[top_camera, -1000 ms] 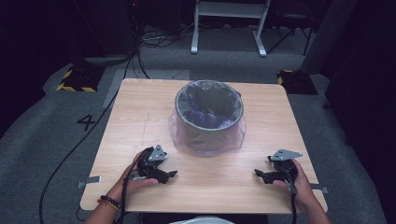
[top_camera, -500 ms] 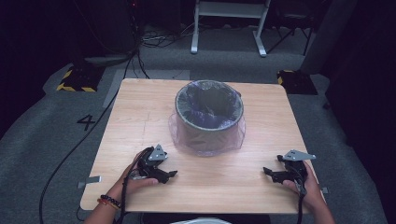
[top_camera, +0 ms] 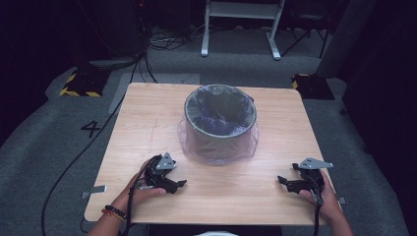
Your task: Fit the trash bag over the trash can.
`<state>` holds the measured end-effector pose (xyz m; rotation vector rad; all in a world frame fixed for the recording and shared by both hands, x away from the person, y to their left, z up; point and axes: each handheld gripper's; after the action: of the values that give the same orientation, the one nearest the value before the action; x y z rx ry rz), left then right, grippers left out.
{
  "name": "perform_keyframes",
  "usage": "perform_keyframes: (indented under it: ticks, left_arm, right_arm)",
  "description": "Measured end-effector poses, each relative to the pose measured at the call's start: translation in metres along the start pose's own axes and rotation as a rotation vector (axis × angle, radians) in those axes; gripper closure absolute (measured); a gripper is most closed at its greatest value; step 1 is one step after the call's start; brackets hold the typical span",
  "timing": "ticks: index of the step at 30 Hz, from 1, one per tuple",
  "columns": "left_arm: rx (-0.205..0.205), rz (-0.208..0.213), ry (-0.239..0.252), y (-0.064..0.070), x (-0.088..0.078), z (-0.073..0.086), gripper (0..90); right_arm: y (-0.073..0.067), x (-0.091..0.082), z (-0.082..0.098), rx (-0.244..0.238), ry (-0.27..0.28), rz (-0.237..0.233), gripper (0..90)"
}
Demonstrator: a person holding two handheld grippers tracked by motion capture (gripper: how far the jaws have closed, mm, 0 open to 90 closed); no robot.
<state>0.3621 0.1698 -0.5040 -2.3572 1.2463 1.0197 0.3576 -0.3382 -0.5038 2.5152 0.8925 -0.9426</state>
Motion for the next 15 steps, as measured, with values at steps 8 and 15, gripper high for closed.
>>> perform_keyframes:
  ticks: [8, 15]
  left_arm:
    - [0.004, 0.006, -0.004, -0.0006, 0.0005, -0.0007, 14.4]
    - [0.003, 0.006, -0.004, -0.0005, 0.0005, -0.0007, 14.4]
  right_arm:
    - [0.0006, 0.0005, -0.0004, -0.002, -0.001, -0.004, 14.5]
    - [0.0005, 0.0005, -0.0004, -0.002, -0.001, -0.003, 14.5]
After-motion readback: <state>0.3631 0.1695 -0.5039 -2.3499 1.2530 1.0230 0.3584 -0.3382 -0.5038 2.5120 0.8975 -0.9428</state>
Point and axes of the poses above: each handheld gripper's, and its own axes: x roughly forward along the jaws, z roughly out of its underside, y roughly to its right, and after that the axes turned 5 degrees about -x, right-handed
